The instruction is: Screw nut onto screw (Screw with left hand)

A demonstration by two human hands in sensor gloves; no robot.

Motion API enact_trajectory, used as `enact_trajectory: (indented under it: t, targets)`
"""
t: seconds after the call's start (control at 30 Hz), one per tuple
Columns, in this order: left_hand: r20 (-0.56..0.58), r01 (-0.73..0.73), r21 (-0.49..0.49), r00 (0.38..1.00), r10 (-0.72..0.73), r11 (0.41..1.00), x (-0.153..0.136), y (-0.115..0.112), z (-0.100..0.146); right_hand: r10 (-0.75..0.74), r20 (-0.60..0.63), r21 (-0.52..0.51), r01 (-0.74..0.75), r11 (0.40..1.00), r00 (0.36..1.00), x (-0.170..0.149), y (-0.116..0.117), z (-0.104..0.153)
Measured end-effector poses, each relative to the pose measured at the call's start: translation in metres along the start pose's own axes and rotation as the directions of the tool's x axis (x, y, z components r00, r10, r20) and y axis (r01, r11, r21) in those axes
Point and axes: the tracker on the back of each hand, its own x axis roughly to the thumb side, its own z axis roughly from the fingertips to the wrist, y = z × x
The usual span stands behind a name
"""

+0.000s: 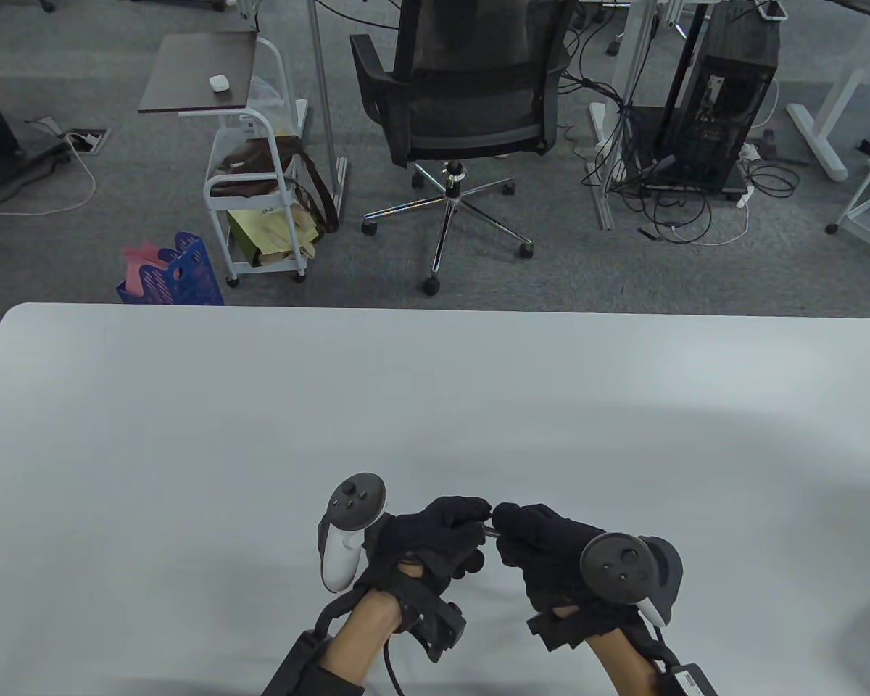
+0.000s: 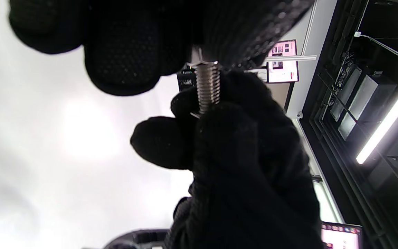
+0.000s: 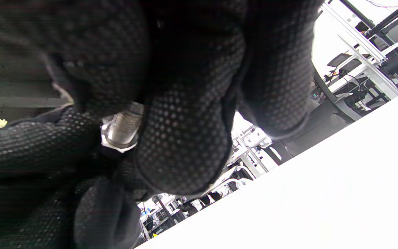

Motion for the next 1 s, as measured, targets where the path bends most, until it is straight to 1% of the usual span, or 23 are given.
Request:
enact_trajectory:
  t: [0.03, 0.13, 0.2, 0.33, 0.37, 0.43, 0.5, 0.53, 0.6, 0.67, 0.7, 0.77, 0.9, 0.97, 1.0]
  targets:
    - [-0.018, -0.004, -0.009, 1.000, 0.004, 1.000, -0.002, 0.001, 0.000, -0.005, -0.002, 0.000, 0.005, 1.000, 1.000, 0.000, 0.000, 0.000]
    - [-0.075, 0.024, 0.041, 0.997, -0.021, 0.999, -0.009, 0.004, 0.001, 0.005, -0.002, 0.003, -0.005, 1.000, 1.000, 0.000, 0.000, 0.000]
    - [-0.082, 0.046, 0.053, 0.996, -0.042, 0.997, -0.009, 0.004, 0.000, 0.008, -0.003, 0.008, -0.008, 1.000, 1.000, 0.000, 0.001, 0.000]
    - [-0.057, 0.064, 0.003, 0.996, -0.064, 0.998, -0.004, 0.001, -0.002, 0.009, -0.007, 0.023, -0.009, 1.000, 1.000, 0.000, 0.001, 0.000]
    - [-0.041, 0.049, -0.039, 0.998, -0.051, 0.998, -0.004, 0.001, -0.003, -0.007, -0.014, 0.018, 0.007, 1.000, 1.000, -0.001, 0.001, 0.000]
    - [-0.051, 0.021, -0.058, 0.998, -0.024, 0.998, -0.005, 0.001, -0.002, -0.006, -0.016, 0.014, 0.006, 1.000, 1.000, -0.001, 0.000, -0.001]
    - [-0.069, 0.040, -0.001, 0.997, -0.040, 0.999, -0.007, 0.002, -0.002, -0.005, -0.015, 0.021, 0.005, 1.000, 1.000, -0.001, 0.001, -0.001]
    - [-0.071, 0.056, 0.008, 0.996, -0.055, 0.998, -0.007, 0.002, -0.002, -0.006, -0.017, 0.023, 0.006, 1.000, 1.000, -0.001, 0.002, -0.001]
    - [-0.084, 0.064, -0.007, 0.994, -0.065, 0.998, -0.008, 0.001, -0.003, -0.009, -0.030, 0.034, 0.010, 0.999, 1.000, -0.002, 0.004, 0.000]
    - [-0.095, 0.072, 0.021, 0.993, -0.070, 0.997, -0.008, 0.002, -0.004, -0.026, -0.051, 0.040, 0.028, 0.999, 0.998, -0.004, 0.006, -0.001]
    - [-0.096, 0.067, 0.028, 0.993, -0.064, 0.997, -0.008, 0.002, -0.004, -0.048, -0.093, 0.053, 0.053, 0.997, 0.994, -0.006, 0.008, -0.001]
    - [-0.101, 0.060, 0.025, 0.993, -0.057, 0.998, -0.010, 0.003, -0.005, -0.066, -0.138, 0.033, 0.071, 0.997, 0.988, -0.008, 0.010, 0.000]
    - [-0.104, 0.042, 0.039, 0.994, -0.038, 0.998, -0.010, 0.003, -0.007, -0.002, -0.131, 0.021, 0.005, 1.000, 0.991, -0.007, 0.012, -0.001]
    - [-0.115, 0.033, 0.052, 0.993, -0.027, 0.998, -0.011, 0.003, -0.008, -0.007, -0.136, 0.024, 0.010, 1.000, 0.991, -0.008, 0.012, 0.000]
    - [-0.118, 0.020, 0.066, 0.993, -0.012, 0.998, -0.012, 0.003, -0.009, -0.034, -0.146, 0.018, 0.037, 0.999, 0.989, -0.010, 0.013, 0.000]
